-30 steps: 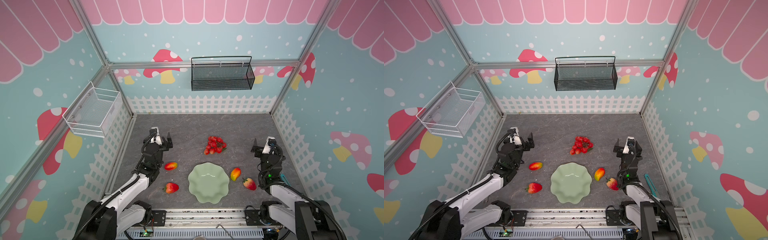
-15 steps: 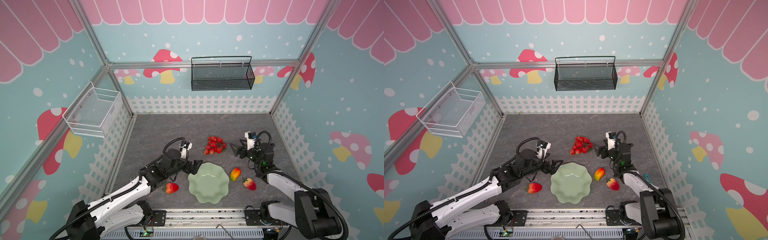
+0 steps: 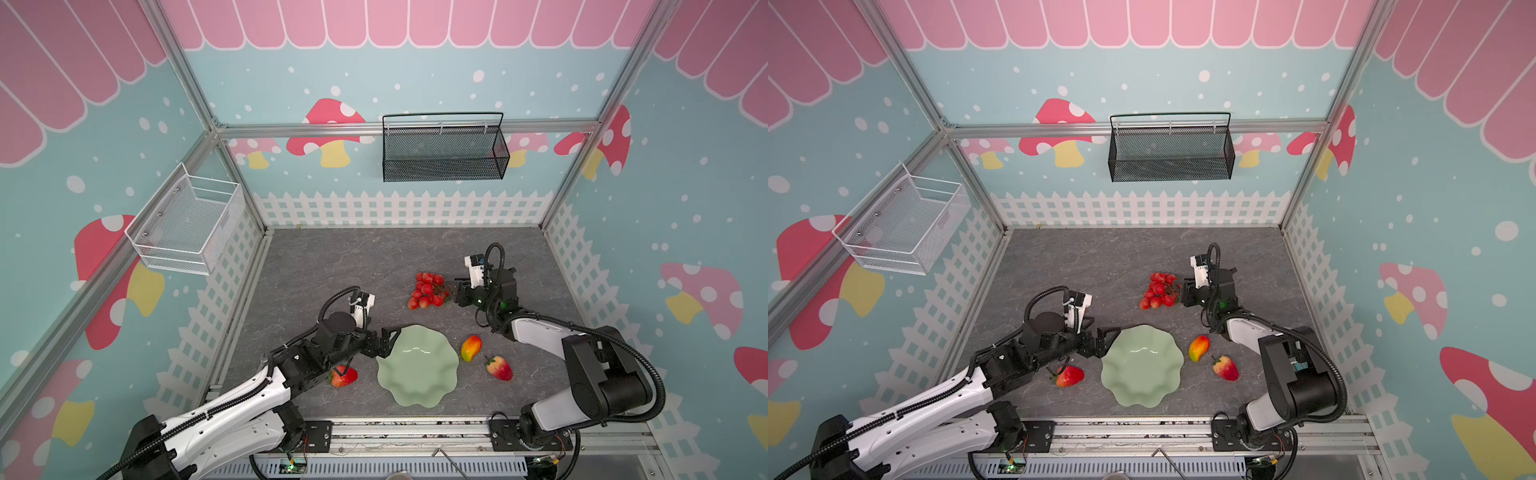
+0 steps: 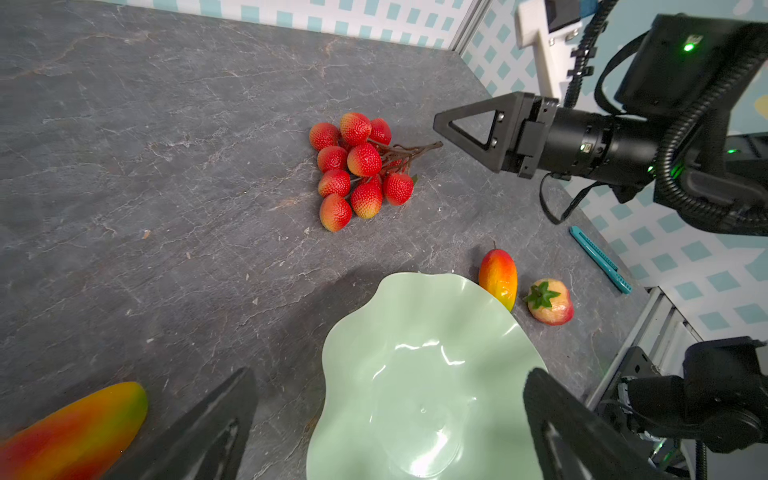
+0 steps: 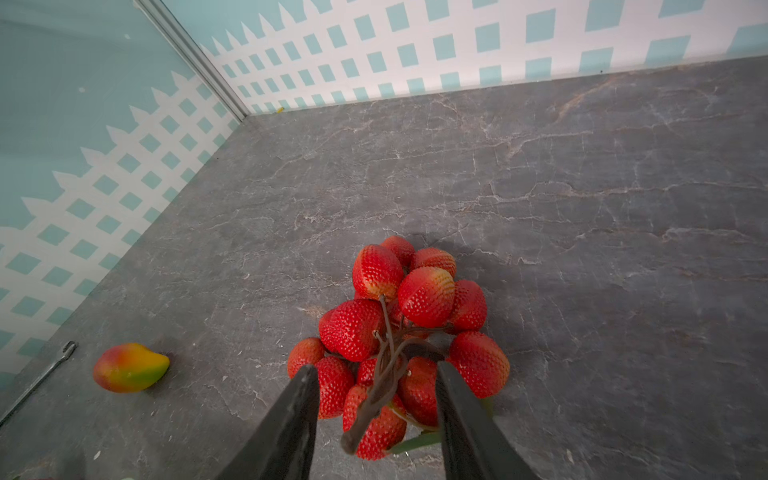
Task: Place and organize the fake fruits in the fruit bowl
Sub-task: 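Grasp the strawberry bunch stem with the right gripper and lower it into the bowl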
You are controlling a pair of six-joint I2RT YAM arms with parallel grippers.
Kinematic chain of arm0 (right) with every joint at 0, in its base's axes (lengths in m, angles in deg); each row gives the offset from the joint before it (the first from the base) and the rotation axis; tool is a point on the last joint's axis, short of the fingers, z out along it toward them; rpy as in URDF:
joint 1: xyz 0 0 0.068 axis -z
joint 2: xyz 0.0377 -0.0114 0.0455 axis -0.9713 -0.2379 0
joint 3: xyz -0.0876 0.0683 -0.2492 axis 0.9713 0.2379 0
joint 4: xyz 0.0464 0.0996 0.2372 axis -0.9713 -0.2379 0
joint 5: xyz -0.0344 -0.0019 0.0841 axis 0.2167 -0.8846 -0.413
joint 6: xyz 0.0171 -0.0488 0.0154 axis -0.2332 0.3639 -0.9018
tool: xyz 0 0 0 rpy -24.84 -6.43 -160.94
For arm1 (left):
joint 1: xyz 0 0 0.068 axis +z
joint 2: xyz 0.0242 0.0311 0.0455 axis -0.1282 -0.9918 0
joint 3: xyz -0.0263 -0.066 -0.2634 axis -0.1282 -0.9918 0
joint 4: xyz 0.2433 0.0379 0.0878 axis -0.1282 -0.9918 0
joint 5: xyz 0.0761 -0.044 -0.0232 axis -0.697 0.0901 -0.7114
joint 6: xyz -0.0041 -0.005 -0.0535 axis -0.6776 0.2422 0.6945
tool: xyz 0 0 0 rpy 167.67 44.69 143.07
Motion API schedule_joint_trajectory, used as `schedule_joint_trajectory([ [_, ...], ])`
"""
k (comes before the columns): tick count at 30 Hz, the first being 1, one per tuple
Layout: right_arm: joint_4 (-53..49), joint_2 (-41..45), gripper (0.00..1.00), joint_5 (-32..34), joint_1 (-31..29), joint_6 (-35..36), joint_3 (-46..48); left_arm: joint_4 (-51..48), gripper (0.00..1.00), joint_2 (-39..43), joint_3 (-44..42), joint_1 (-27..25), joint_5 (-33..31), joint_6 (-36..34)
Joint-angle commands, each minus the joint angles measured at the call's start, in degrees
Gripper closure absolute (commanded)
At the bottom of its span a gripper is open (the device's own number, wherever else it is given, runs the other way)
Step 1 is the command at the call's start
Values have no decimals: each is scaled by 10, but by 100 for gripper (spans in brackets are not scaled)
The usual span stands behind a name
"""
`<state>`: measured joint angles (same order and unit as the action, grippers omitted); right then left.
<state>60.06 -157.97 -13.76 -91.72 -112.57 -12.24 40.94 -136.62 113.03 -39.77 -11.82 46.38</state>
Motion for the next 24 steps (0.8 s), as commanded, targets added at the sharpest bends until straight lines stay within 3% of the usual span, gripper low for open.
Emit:
schedule_joint_trajectory([
  [1, -18, -14, 53, 10, -14, -5, -19, 5, 0, 11, -16, -4, -26, 15],
  [11, -70, -56, 69, 54, -39, -2, -52, 9, 0, 18, -31, -4, -50, 14],
  [14, -73, -64, 79, 63, -40, -4, -58, 8, 0, 24, -32, -3, -54, 11],
  [18, -73, -66, 100, 74, -41, -7, -71, 2, 0, 33, -36, -4, -62, 10],
  [24, -70, -64, 100, 100, -41, 6, -114, -9, 0, 43, -36, -4, -68, 6],
])
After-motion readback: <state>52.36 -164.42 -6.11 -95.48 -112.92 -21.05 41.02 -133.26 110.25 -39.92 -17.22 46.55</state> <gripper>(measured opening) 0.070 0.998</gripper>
